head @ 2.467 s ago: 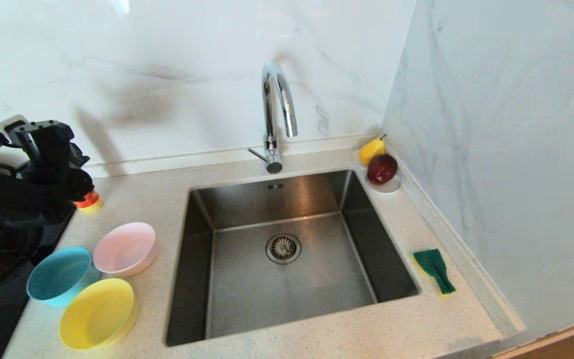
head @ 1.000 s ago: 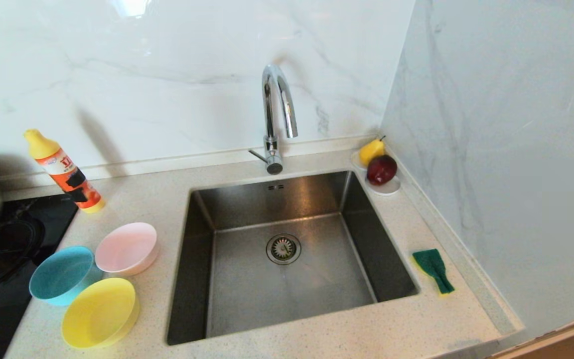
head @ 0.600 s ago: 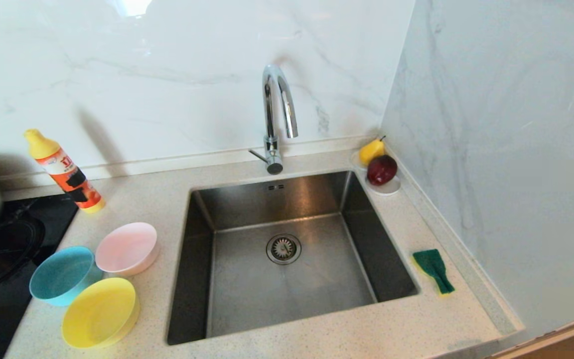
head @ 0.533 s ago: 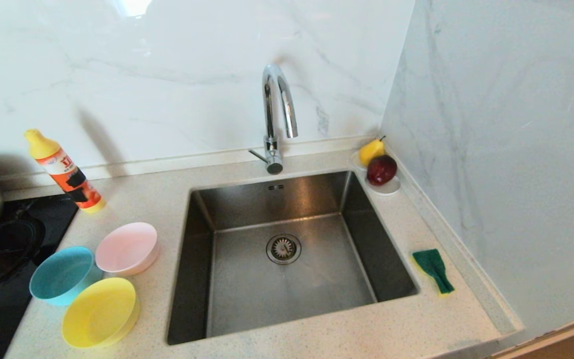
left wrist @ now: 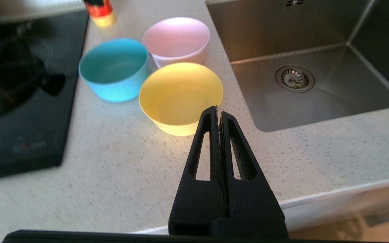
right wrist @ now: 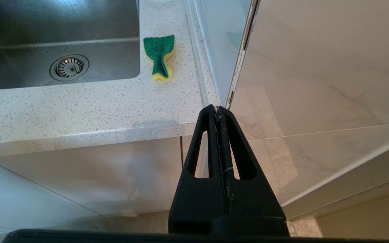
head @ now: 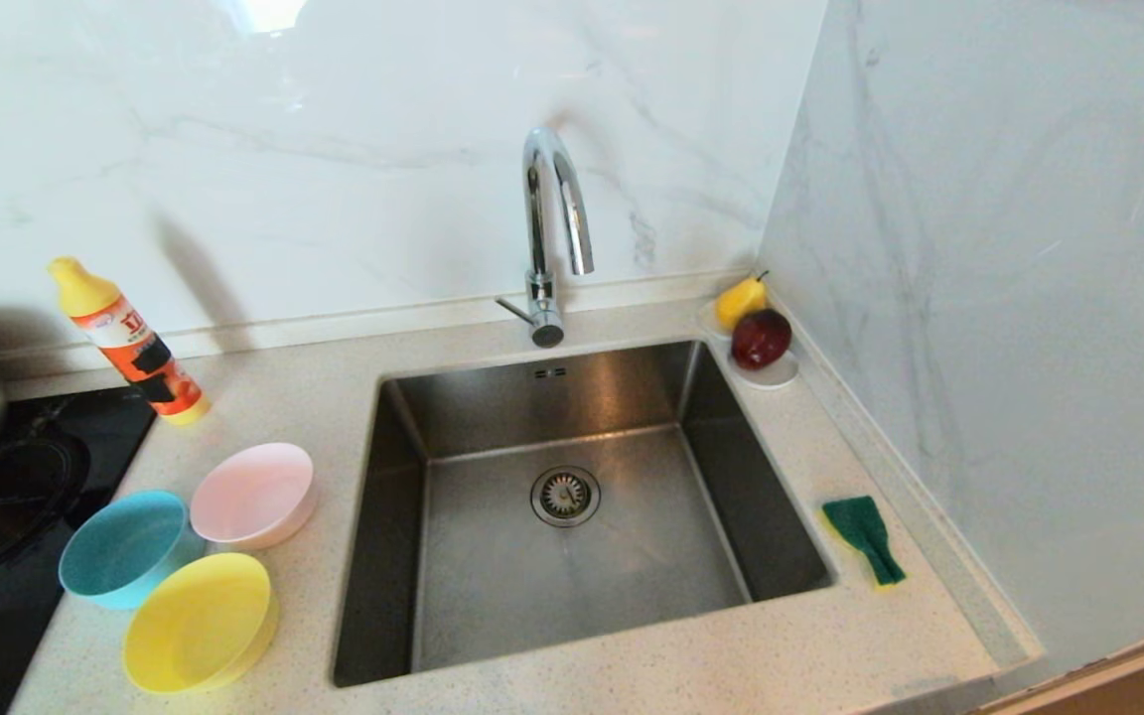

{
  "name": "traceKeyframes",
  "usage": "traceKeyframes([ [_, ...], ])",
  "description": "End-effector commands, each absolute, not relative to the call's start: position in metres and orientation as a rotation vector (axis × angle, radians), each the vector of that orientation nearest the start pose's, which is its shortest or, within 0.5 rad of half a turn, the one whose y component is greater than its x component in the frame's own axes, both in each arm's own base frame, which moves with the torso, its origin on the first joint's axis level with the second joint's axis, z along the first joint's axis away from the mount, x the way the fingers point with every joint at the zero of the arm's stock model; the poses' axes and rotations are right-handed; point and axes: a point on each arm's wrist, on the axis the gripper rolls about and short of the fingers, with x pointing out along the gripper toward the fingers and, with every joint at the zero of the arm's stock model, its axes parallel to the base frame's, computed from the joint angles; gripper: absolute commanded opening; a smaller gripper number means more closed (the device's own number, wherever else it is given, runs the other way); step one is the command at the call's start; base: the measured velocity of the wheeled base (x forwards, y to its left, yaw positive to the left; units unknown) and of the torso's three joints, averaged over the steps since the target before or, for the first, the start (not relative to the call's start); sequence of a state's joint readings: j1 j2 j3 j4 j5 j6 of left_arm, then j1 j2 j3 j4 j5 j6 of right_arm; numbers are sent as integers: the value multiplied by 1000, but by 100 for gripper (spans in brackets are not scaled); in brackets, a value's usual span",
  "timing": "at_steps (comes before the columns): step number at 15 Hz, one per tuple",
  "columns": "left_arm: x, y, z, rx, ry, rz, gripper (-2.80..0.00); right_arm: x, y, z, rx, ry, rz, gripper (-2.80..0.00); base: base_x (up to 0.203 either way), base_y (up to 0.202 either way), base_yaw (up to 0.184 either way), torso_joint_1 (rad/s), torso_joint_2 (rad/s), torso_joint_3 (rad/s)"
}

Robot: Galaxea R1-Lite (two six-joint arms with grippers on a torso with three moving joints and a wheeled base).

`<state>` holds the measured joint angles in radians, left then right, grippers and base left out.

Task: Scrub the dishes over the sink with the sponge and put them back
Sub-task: Turn on the faucet

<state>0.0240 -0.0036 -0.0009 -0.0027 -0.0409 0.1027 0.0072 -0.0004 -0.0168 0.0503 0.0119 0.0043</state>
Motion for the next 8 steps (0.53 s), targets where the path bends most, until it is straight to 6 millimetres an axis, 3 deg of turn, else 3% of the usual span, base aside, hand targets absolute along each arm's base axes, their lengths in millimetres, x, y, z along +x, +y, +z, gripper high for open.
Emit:
traceKeyframes([
  [1, -22, -2, 73, 104, 4, -20, -280, -24, 0, 75, 5, 32, 20, -280, 0, 0, 0, 0, 0, 0],
  [5, -22, -1, 76, 80, -20, 9, -280, -24, 0, 75, 5, 32, 20, -280, 0, 0, 0, 0, 0, 0],
  [8, -35, -1, 115, 69, -167, 9, -280, -24, 0, 75, 5, 32, 20, -280, 0, 0, 0, 0, 0, 0],
])
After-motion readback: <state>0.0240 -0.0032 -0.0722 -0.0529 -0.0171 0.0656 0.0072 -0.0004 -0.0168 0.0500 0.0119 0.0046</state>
